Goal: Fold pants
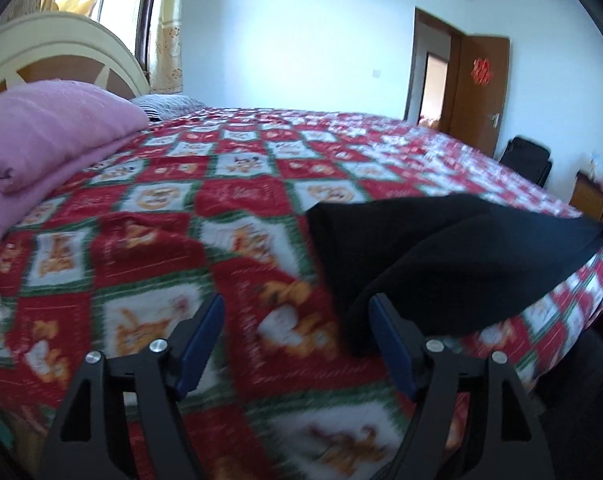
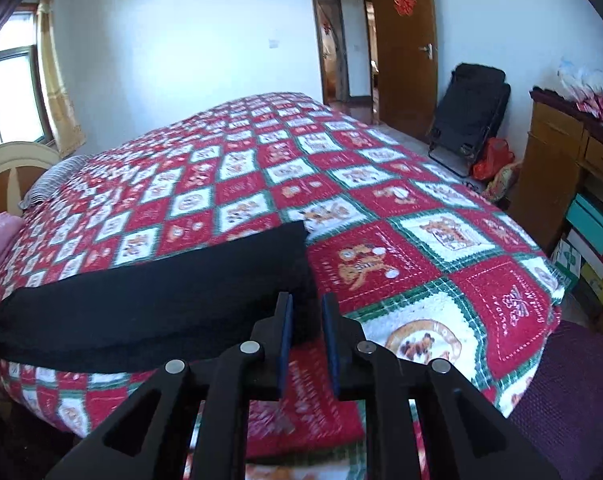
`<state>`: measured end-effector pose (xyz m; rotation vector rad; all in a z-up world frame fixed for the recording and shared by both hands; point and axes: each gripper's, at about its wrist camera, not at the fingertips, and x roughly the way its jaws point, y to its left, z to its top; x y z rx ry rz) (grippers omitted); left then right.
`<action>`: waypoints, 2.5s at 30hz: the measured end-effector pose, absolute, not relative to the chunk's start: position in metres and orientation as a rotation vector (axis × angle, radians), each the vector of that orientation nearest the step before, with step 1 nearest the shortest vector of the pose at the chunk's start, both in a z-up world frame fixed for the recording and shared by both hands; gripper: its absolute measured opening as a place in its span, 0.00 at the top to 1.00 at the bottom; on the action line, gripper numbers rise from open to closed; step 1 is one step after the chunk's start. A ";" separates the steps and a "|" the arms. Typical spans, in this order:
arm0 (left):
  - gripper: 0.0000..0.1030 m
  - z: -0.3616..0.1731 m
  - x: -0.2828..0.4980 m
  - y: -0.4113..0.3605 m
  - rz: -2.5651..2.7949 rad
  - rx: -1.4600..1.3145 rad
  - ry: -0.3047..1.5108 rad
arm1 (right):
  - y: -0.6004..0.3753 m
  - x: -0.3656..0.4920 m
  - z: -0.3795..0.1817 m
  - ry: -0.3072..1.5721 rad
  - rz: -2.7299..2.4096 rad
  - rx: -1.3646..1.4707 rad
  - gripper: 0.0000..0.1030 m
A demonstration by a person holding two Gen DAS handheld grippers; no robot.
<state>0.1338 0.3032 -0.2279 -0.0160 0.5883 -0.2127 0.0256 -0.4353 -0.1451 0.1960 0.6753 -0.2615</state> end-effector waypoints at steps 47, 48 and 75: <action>0.81 -0.220 0.144 0.238 -0.380 0.270 0.601 | -0.022 0.134 -0.232 0.861 0.524 -0.526 0.97; 0.74 -0.224 0.144 0.241 -0.369 0.259 0.601 | -0.021 0.136 -0.238 0.879 0.524 -0.528 0.96; 0.22 -0.182 0.149 0.230 -0.399 -0.019 0.440 | -0.011 0.233 -0.171 0.853 0.597 -0.067 0.52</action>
